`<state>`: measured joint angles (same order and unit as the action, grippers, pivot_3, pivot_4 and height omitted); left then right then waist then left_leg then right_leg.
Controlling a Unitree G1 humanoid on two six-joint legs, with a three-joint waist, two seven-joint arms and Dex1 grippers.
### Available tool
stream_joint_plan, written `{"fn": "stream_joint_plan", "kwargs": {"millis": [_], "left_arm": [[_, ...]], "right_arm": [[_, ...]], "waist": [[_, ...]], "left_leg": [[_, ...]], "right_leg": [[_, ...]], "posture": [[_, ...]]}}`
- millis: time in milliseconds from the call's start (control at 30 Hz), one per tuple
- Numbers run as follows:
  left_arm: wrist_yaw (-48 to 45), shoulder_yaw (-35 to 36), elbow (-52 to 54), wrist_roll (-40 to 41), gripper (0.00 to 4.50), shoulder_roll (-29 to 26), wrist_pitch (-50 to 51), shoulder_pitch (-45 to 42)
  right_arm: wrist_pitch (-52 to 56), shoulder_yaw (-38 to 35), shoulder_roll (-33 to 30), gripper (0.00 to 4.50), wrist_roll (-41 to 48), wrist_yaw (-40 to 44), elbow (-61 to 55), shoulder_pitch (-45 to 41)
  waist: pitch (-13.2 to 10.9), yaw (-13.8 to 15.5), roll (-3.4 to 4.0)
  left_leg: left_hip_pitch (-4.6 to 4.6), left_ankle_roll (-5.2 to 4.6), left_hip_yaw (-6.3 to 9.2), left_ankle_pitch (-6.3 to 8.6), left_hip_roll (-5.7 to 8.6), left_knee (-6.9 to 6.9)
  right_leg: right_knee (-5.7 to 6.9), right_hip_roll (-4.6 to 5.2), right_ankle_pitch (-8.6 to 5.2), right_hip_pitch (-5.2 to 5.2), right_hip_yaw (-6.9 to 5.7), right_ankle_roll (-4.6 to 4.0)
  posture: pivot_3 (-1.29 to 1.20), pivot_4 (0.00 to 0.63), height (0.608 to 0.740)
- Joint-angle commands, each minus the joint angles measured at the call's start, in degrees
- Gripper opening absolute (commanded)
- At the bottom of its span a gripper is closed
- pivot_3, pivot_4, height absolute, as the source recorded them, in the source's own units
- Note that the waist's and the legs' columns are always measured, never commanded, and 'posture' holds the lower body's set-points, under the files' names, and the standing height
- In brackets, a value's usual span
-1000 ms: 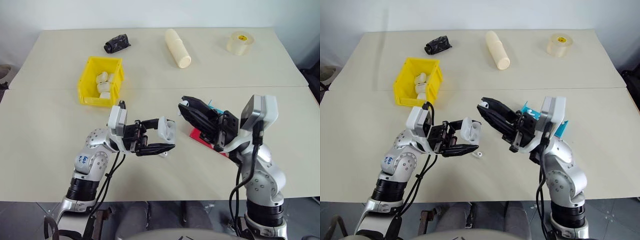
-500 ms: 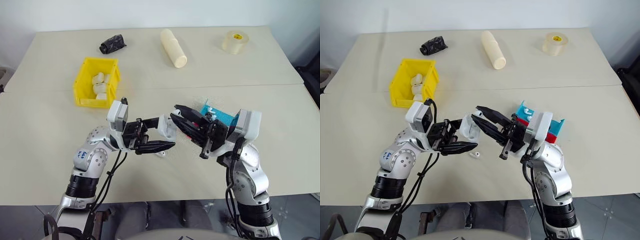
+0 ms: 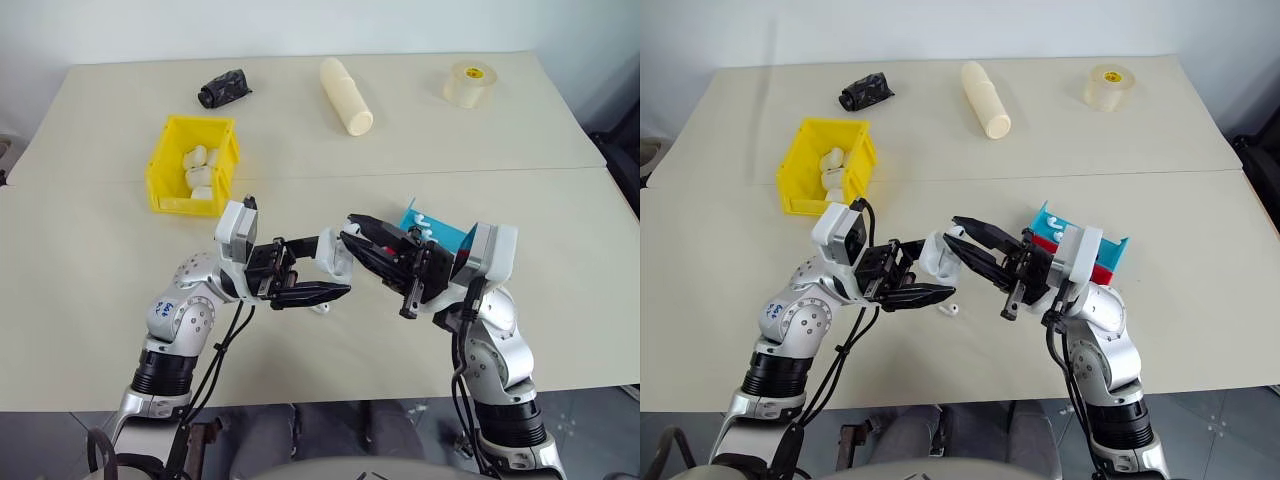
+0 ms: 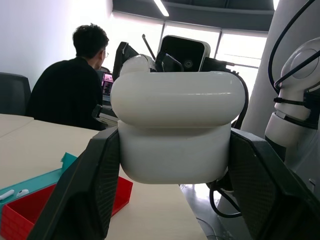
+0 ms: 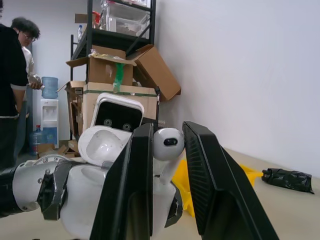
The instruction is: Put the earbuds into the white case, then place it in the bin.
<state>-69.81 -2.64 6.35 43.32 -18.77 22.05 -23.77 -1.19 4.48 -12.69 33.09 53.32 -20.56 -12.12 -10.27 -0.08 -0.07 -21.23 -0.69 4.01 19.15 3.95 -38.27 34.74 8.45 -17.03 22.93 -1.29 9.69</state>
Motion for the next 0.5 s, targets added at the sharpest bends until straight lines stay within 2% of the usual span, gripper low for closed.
{"fn": "stream_joint_plan", "kwargs": {"millis": [33,500], "left_arm": [[-0.29,0.71,3.37,1.32,2.8,0.29,-0.64,-1.04],[-2.7,-0.36,2.65,-2.1,2.8,-0.69,-4.42,0.15]], "right_arm": [[0.55,1.18,-0.91,0.91,0.32,1.05,0.19,0.12],[2.21,-0.4,-3.34,0.91,2.49,0.34,-2.16,-1.62]], "waist": [[0.0,0.01,0.0],[0.0,0.01,0.0]], "left_leg": [[0.0,0.0,0.0,0.0,0.0,0.0],[0.0,0.0,0.0,0.0,0.0,0.0]], "right_leg": [[0.0,0.0,0.0,0.0,0.0,0.0],[0.0,0.01,0.0,0.0,0.0,0.0]], "posture": [[0.0,0.15,0.74],[0.0,0.15,0.74]]}}
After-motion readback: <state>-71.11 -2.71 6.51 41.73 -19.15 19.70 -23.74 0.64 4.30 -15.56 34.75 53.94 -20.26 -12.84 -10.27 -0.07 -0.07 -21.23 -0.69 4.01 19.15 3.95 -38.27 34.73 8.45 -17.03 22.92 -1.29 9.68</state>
